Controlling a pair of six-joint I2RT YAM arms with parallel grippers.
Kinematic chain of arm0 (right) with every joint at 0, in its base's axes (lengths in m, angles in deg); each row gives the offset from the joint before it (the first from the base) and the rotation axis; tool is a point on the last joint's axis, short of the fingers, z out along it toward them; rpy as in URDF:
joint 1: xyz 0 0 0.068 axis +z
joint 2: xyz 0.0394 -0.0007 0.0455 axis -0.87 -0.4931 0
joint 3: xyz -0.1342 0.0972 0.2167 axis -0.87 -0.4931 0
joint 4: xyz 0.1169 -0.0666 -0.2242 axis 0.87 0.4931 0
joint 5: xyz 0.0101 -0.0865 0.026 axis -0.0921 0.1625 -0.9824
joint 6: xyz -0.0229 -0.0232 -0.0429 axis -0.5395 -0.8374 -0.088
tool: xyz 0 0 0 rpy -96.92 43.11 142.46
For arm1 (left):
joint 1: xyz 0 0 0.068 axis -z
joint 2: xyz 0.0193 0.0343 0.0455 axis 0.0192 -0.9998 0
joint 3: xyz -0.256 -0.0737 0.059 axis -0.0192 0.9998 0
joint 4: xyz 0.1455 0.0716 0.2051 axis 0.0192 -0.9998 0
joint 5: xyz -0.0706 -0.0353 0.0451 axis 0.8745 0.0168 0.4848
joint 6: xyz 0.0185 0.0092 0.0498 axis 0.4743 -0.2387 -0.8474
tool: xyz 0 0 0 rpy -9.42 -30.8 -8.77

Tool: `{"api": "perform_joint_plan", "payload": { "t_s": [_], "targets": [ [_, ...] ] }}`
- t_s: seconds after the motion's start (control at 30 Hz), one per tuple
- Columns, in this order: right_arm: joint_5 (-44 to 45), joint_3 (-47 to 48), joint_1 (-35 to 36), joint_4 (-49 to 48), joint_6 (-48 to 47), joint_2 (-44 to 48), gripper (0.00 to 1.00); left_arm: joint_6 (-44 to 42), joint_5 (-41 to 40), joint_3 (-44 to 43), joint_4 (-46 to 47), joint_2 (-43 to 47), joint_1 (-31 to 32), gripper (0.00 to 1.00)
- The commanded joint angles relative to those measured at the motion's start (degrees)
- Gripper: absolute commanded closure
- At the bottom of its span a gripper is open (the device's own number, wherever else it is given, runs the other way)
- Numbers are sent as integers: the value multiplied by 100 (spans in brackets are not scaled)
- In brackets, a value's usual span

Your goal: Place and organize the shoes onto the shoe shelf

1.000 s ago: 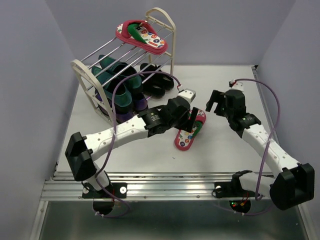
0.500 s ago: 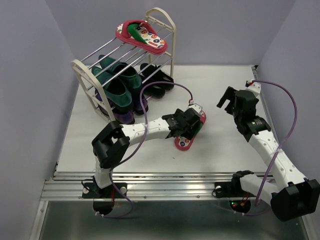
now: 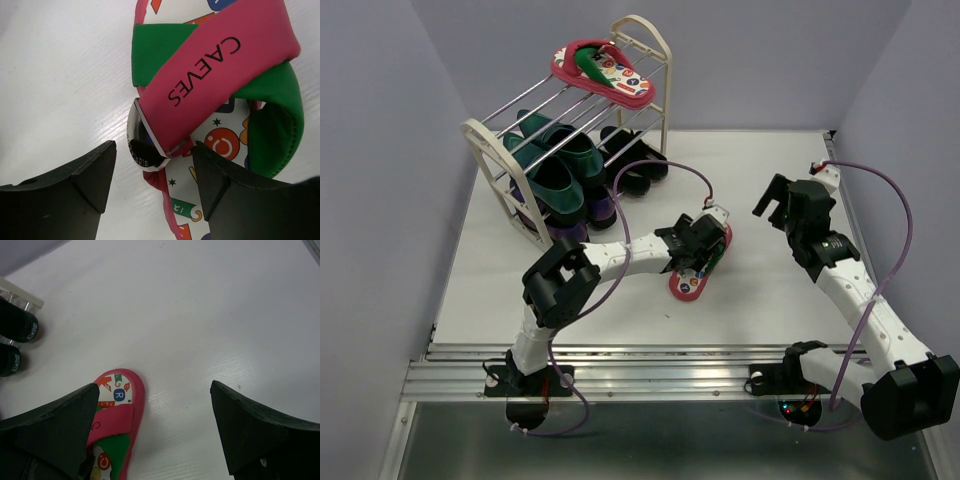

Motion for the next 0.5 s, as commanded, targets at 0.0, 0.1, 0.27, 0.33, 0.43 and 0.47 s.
{"api": "perform_joint_plan", "payload": {
  "t_s": [0.0,0.1,0.27,0.33,0.43,0.47],
  "targets": [
    [12,138,-1,-70,74,-30,2,-157,-296,-383,264,-37,-53,30],
    [-41,156,-1,-70,101,-66,2,-156,-393,-532,300,-125,-71,32],
    [-94,182,-1,-79,110,-101,2,-227,-305,-725,396,-291,-106,39],
    [-112,199,-1,-79,101,-92,2,-253,-288,-805,353,-345,-106,46],
    [-112,200,-1,-79,101,-75,2,-245,-314,-884,230,-354,-106,69],
    [-112,200,-1,-79,92,-66,2,-244,-314,-893,195,-336,-115,81]
  ]
}}
